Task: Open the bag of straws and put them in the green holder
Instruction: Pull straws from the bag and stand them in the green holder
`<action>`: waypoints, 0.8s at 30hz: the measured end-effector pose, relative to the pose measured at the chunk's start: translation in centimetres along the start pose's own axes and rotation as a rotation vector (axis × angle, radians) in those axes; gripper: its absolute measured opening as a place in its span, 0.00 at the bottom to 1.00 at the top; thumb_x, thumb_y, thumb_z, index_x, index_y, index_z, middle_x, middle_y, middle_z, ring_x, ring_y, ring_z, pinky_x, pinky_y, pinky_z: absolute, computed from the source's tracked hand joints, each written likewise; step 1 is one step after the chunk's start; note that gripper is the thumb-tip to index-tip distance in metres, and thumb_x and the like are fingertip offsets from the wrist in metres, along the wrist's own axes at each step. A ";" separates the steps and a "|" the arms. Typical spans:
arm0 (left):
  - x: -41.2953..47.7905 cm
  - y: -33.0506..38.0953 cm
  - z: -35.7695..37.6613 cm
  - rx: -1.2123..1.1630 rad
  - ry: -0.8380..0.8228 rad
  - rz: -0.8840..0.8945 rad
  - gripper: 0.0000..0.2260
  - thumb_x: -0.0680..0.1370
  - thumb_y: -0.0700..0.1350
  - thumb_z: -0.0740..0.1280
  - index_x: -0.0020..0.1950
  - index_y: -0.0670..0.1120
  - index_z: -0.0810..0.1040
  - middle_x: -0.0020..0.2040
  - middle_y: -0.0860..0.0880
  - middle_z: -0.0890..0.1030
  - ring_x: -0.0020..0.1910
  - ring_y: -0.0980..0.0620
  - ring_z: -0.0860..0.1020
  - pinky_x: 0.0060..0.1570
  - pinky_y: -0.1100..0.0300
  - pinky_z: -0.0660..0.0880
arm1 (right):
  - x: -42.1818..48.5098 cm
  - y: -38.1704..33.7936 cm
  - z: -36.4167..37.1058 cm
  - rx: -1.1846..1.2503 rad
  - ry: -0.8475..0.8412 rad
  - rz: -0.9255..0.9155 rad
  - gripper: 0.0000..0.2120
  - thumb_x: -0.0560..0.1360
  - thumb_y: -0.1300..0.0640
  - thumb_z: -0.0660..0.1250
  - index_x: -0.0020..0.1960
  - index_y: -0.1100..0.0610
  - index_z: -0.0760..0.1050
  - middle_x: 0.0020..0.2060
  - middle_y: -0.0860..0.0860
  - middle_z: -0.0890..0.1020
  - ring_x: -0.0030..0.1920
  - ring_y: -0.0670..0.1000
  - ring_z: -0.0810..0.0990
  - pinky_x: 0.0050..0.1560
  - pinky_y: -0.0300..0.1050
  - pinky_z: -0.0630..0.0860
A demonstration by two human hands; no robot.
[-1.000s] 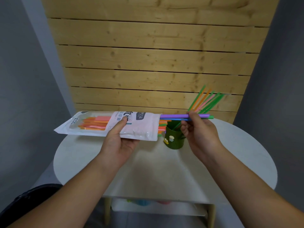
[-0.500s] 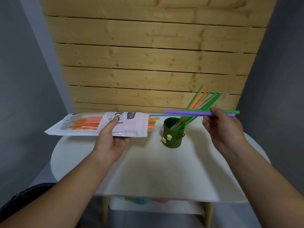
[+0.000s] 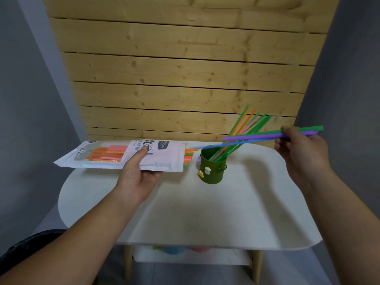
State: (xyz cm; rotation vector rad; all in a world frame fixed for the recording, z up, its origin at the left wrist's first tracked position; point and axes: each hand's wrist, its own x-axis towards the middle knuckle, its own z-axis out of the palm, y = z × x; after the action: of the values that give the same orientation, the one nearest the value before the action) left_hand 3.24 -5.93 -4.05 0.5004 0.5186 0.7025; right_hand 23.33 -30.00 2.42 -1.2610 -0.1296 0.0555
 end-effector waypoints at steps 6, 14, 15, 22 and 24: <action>0.0 -0.5 0.2 0.013 -0.003 -0.019 0.13 0.78 0.39 0.70 0.62 0.44 0.79 0.54 0.44 0.87 0.50 0.47 0.86 0.42 0.50 0.84 | -0.1 0.2 -0.2 -0.022 0.000 -0.015 0.07 0.76 0.63 0.68 0.40 0.61 0.76 0.21 0.47 0.74 0.29 0.49 0.75 0.39 0.42 0.78; -0.3 -1.9 1.0 0.027 -0.010 -0.053 0.17 0.78 0.39 0.70 0.66 0.44 0.77 0.56 0.44 0.86 0.51 0.46 0.86 0.41 0.50 0.84 | -0.3 -1.1 -0.6 -0.106 0.054 -0.137 0.06 0.77 0.59 0.68 0.41 0.59 0.78 0.30 0.52 0.76 0.30 0.49 0.76 0.39 0.41 0.78; -0.3 -2.0 1.1 0.026 -0.011 -0.053 0.17 0.78 0.39 0.70 0.67 0.44 0.77 0.56 0.43 0.86 0.51 0.46 0.86 0.42 0.49 0.84 | -0.3 -1.2 -0.6 -0.119 0.059 -0.143 0.07 0.77 0.58 0.68 0.41 0.59 0.78 0.30 0.52 0.76 0.30 0.48 0.76 0.39 0.41 0.78; -0.4 -2.7 1.8 0.031 -0.034 -0.067 0.17 0.78 0.39 0.70 0.67 0.44 0.77 0.55 0.43 0.86 0.50 0.46 0.86 0.42 0.50 0.84 | -1.3 -2.2 -0.5 -0.186 0.070 -0.175 0.07 0.78 0.58 0.67 0.40 0.55 0.77 0.32 0.51 0.78 0.31 0.47 0.77 0.40 0.43 0.78; -0.5 -3.1 2.0 0.038 -0.040 -0.073 0.16 0.78 0.39 0.69 0.66 0.44 0.77 0.56 0.43 0.86 0.50 0.47 0.86 0.41 0.50 0.84 | -1.4 -2.8 -0.6 -0.214 0.067 -0.213 0.07 0.77 0.59 0.66 0.40 0.55 0.77 0.33 0.51 0.78 0.31 0.47 0.77 0.39 0.43 0.78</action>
State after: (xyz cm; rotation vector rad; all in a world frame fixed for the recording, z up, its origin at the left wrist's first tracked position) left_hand 5.60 -8.83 -4.20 0.5275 0.5107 0.6122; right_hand 21.92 -31.55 4.85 -1.4542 -0.2152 -0.1887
